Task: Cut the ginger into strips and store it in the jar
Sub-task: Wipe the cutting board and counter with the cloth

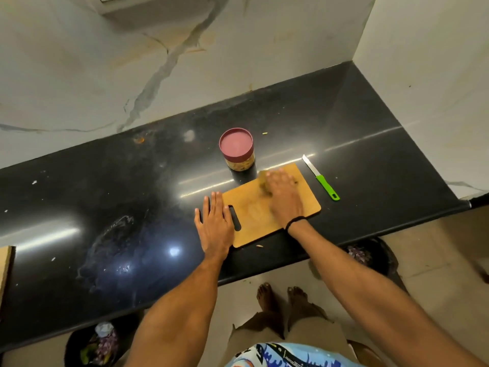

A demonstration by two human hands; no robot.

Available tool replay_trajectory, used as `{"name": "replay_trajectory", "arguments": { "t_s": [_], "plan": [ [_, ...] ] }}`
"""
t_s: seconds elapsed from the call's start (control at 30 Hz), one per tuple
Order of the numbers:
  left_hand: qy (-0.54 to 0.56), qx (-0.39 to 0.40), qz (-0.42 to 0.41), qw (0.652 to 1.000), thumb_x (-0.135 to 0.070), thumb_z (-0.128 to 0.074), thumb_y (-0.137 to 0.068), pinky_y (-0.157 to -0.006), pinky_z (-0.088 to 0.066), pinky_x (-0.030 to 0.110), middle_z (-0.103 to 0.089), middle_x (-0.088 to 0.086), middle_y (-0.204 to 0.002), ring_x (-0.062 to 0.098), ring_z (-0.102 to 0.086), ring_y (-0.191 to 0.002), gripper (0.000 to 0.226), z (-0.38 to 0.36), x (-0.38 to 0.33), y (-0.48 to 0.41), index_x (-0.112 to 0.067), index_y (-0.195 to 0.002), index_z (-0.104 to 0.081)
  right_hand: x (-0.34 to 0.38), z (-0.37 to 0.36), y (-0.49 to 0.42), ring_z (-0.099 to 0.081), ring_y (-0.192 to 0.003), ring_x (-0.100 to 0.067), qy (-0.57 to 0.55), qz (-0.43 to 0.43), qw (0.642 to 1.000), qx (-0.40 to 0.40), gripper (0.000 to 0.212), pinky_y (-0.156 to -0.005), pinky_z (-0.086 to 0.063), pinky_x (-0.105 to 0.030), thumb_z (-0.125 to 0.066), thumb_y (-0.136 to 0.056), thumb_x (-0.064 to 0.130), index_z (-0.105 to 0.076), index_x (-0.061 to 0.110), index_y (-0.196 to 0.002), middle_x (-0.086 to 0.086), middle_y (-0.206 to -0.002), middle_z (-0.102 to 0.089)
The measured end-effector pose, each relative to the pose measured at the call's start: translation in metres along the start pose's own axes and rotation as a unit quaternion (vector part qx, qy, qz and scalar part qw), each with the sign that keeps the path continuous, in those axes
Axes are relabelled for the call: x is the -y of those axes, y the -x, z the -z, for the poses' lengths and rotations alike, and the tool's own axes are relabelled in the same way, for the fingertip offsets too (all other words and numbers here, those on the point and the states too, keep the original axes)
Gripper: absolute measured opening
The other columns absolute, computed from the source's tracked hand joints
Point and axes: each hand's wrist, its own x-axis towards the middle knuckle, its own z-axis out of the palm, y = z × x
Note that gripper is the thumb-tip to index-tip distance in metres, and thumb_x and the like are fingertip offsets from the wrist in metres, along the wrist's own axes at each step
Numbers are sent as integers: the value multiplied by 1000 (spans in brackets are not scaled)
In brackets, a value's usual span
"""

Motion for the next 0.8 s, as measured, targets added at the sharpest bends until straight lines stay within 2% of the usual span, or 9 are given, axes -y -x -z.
{"name": "replay_trajectory", "arguments": {
  "t_s": [0.07,0.2,0.23,0.37,0.43,0.5,0.57,0.67,0.8],
  "plan": [
    [-3,-3,0,1000,-48,-7,-106,-125,-3,48,-14,-9,-167,10,-3,-154,58,-1,0,-2,-29,-161,-11,27,2,3,-33,-138,-40,1,-51,999,-1,57,-113,-28,-53,-34,-90,-2,-34,4,-146,-21,-146,-41],
    [-12,3,-1,1000,-43,-7,-104,-125,-3,48,-10,-10,-168,10,-2,-154,58,-3,2,-1,-28,-161,-10,57,-23,20,-40,-135,-36,-11,224,974,28,56,-114,-26,-46,-45,-84,-4,-47,2,-140,-18,-141,-50],
    [-11,1,0,1000,-45,-7,-105,-125,-3,48,-11,-10,-168,10,-2,-154,58,-3,1,-1,-29,-161,-10,40,-17,8,-38,-137,-35,-15,214,977,8,59,-115,-24,-45,-47,-82,-6,-47,4,-140,-16,-141,-50],
    [-7,5,1,1000,-46,-12,-107,-125,-1,46,-12,-8,-167,11,-3,-154,56,-1,0,-3,-28,-161,-11,28,-2,-13,-27,-142,-37,-50,-86,995,-12,56,-119,-16,-47,-50,-90,4,-40,7,-145,-17,-147,-42],
    [-10,8,2,1000,-41,-15,-107,-124,-1,47,-13,-7,-167,12,-4,-155,55,-1,0,-2,-28,-160,-11,72,-13,-2,-36,-135,-41,-114,-17,993,18,47,-115,-24,-49,-52,-90,6,-49,2,-137,-22,-140,-47],
    [-8,14,-1,1000,-39,-15,-105,-125,-1,48,-12,-7,-168,12,-3,-155,56,-1,1,-2,-28,-160,-10,89,-22,13,-33,-139,-37,-113,145,981,68,51,-118,-17,-46,-53,-88,-1,-49,3,-139,-19,-145,-45],
    [-4,10,-3,1000,-42,-12,-105,-125,-2,47,-12,-8,-168,12,-3,-155,57,0,1,-2,-28,-160,-12,54,-17,1,-31,-141,-33,-101,184,977,25,59,-118,-17,-44,-47,-85,-8,-46,5,-142,-16,-147,-44],
    [4,6,-5,1000,-49,-7,-104,-124,-2,47,-15,-6,-167,14,-6,-155,61,2,1,-4,-26,-160,-15,-17,-9,-12,-40,-135,-37,-68,48,996,-37,62,-113,-27,-46,-50,-78,-13,-50,4,-138,-18,-139,-51],
    [-1,2,-7,1000,-50,-3,-104,-125,-3,48,-16,-5,-167,15,-7,-155,63,0,1,-4,-25,-161,-15,-38,0,-11,-27,-142,-38,-48,-79,994,-65,72,-119,-15,-49,-44,-77,-17,-39,4,-146,-16,-150,-39]
  ]
}}
